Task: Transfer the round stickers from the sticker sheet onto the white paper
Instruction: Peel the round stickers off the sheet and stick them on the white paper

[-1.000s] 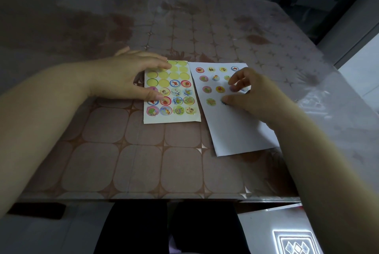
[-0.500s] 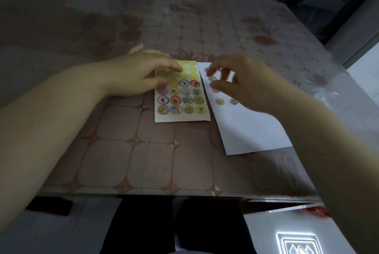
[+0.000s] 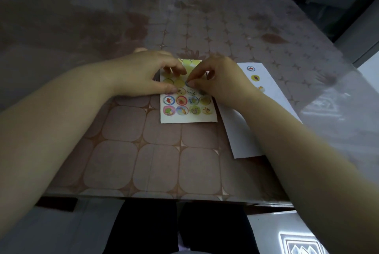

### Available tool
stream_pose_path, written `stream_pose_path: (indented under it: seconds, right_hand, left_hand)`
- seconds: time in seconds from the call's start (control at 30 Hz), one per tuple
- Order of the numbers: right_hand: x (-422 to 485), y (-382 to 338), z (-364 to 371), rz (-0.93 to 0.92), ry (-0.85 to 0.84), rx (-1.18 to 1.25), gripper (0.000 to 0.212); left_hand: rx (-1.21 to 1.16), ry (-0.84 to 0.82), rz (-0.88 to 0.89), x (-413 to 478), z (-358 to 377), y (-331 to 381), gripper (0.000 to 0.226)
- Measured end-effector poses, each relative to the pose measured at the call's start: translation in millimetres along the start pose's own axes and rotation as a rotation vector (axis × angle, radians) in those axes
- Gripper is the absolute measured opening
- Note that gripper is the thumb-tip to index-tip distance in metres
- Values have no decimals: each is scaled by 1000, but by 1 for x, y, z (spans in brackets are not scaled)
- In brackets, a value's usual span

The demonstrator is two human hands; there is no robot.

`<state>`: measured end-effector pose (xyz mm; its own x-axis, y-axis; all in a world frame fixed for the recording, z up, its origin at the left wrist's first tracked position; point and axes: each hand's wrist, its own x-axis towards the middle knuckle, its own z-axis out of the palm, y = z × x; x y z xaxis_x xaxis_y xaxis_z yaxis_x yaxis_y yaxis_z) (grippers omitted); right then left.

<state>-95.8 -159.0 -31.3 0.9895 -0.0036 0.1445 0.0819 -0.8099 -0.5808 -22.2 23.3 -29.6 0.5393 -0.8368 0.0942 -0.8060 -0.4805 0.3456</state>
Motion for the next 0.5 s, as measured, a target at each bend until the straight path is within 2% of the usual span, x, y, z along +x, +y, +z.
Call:
stream_pose_path:
  seconds: [0.17,0.37,0.5]
  right_hand:
    - [3,6,-4,13,-23,-44,26]
    - [4,7,-9,38,-82,19,28]
    - [7,8,-5,14,-54,18,25]
  left_hand:
    - [-20,18,-17,0,-1,-1,64]
    - [-4,-14,-41,0,3,-1,85]
    - [12,-25,-55,0,6,2,93]
